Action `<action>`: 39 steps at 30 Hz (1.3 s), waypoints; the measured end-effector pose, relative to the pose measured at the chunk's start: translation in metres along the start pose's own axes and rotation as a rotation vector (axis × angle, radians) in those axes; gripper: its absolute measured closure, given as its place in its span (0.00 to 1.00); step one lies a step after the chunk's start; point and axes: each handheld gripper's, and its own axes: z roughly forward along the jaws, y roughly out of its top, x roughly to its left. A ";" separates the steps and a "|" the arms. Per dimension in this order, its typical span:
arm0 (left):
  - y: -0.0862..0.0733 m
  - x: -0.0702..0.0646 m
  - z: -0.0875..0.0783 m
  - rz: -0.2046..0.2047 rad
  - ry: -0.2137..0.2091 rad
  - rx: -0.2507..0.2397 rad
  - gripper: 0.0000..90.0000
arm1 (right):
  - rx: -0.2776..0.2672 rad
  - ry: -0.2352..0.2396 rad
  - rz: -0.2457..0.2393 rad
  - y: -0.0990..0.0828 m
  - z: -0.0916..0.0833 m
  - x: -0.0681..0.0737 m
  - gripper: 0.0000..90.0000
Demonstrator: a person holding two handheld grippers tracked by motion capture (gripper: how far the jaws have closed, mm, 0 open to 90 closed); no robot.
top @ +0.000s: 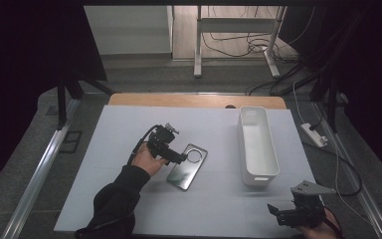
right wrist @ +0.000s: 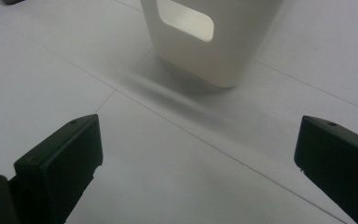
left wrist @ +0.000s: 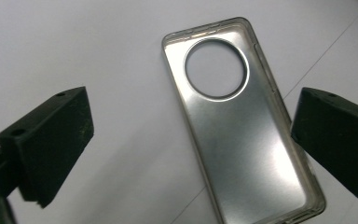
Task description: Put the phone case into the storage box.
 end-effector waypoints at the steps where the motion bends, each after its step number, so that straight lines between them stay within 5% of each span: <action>1: 0.000 0.000 0.000 0.000 0.000 0.000 0.00 | 0.001 0.000 0.000 0.000 0.000 0.000 0.01; 8: -0.005 0.003 0.001 0.000 -0.040 -0.033 0.00 | 0.001 0.001 0.001 0.000 0.000 0.000 0.01; 16: -0.015 0.000 0.010 -0.004 0.006 0.026 0.00 | 0.001 0.002 0.001 0.000 0.000 0.000 0.01; 39: -0.042 -0.010 0.040 0.016 0.030 0.121 0.00 | 0.007 0.005 -0.005 0.000 0.001 0.001 0.01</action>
